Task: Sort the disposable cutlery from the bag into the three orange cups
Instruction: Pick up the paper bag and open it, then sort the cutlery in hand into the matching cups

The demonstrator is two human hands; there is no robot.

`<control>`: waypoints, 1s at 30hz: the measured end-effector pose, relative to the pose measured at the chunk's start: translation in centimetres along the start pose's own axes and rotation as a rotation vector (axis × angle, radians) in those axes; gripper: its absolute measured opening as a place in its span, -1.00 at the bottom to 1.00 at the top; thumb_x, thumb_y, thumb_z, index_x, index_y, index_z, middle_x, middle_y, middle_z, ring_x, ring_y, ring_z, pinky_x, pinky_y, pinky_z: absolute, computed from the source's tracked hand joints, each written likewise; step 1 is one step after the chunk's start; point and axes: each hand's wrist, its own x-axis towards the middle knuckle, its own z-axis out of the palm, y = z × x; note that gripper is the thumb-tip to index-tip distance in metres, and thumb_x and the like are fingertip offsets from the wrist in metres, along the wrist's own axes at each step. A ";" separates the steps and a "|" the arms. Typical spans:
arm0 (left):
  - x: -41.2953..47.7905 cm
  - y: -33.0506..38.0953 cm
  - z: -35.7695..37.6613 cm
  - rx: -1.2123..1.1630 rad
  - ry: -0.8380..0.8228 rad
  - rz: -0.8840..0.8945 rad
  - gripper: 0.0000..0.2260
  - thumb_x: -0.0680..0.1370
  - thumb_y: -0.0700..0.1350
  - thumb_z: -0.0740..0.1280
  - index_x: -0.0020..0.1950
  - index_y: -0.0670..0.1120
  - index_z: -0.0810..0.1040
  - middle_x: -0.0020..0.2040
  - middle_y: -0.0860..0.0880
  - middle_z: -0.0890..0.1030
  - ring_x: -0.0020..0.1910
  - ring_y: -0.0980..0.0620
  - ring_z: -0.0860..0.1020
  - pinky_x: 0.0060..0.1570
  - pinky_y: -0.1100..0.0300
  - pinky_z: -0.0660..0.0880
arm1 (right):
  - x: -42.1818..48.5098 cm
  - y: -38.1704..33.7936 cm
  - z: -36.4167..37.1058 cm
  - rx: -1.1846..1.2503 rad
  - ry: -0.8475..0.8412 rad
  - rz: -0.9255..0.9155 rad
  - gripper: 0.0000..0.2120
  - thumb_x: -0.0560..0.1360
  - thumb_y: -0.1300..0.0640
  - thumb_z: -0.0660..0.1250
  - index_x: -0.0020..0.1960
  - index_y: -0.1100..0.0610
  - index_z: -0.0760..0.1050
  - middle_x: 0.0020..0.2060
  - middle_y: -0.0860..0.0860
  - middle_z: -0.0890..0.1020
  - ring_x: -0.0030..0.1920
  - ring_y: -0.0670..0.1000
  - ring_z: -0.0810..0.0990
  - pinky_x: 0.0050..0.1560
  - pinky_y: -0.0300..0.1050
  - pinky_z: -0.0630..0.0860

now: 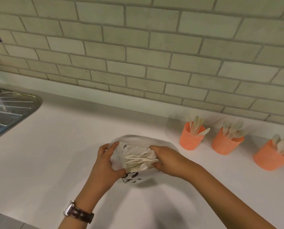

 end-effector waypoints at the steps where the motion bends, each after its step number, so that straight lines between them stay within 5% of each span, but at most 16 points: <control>1: 0.2 0.0 -0.1 -0.012 0.003 -0.002 -0.23 0.28 -0.31 0.52 0.40 0.05 0.31 0.25 0.07 0.23 0.15 -0.02 0.38 -0.01 0.33 0.34 | -0.2 0.3 -0.3 0.009 0.016 0.001 -0.67 0.48 0.16 0.30 0.23 0.04 0.38 0.07 0.01 0.59 0.06 0.02 0.52 -0.11 -0.19 0.36; 7: 1.3 -0.3 -0.4 -0.018 -0.009 0.018 -0.26 0.29 -0.35 0.47 0.38 0.05 0.33 0.23 0.09 0.27 0.02 0.04 0.42 -0.21 0.49 0.38 | -0.7 0.8 -1.4 0.320 0.192 0.037 -0.70 0.51 0.10 0.31 0.21 -0.01 0.33 -0.02 0.04 0.57 -0.04 0.02 0.56 -0.01 -0.03 0.53; 10: 1.7 0.1 0.0 -0.060 -0.040 0.012 -0.28 0.30 -0.34 0.45 0.36 0.11 0.33 0.24 0.09 0.30 -0.10 0.07 0.47 -0.22 0.41 0.44 | -0.6 0.4 -1.6 0.627 0.265 0.089 -0.68 0.52 0.17 0.32 0.16 -0.08 0.30 -0.06 0.09 0.55 -0.08 0.02 0.55 -0.01 -0.17 0.51; 15: 1.9 0.5 1.4 -0.087 -0.099 0.007 -0.27 0.31 -0.34 0.45 0.39 0.09 0.31 0.26 0.08 0.30 -0.08 0.04 0.51 -0.21 0.34 0.46 | -0.4 -0.1 -1.4 1.208 0.441 0.125 -0.75 0.51 0.34 0.27 0.18 0.24 0.37 -0.22 0.02 0.64 -0.17 -0.04 0.58 -0.11 -0.22 0.53; 19: 1.8 0.4 2.3 -0.053 -0.133 0.014 -0.29 0.32 -0.33 0.44 0.38 0.08 0.32 0.24 0.09 0.30 -0.05 0.09 0.49 -0.23 0.39 0.45 | -1.3 -0.7 -1.2 1.569 0.496 0.107 -0.84 0.50 0.34 0.26 0.06 0.22 0.35 -0.33 0.04 0.56 -0.26 0.06 0.60 -0.18 -0.08 0.57; 26: 1.9 0.1 1.9 0.003 -0.192 0.039 -0.46 0.38 -0.17 0.48 0.19 0.27 0.37 0.17 0.15 0.36 -0.13 -0.04 0.58 -0.06 0.11 0.55 | -3.8 -1.0 -0.4 1.700 0.586 0.164 -0.81 0.50 0.27 0.26 0.10 0.18 0.40 -0.24 0.07 0.53 -0.40 0.03 0.53 -0.36 -0.13 0.52; 30: 2.2 -0.1 1.2 0.140 -0.239 0.042 -0.63 0.40 -0.12 0.46 0.06 0.27 0.46 0.20 0.05 0.37 -0.25 -0.03 0.59 -0.11 0.08 0.56 | -5.4 -0.9 -0.3 1.862 0.626 0.148 -0.80 0.45 0.24 0.30 0.08 0.18 0.45 -0.21 0.05 0.53 -0.30 0.02 0.51 -0.30 -0.16 0.51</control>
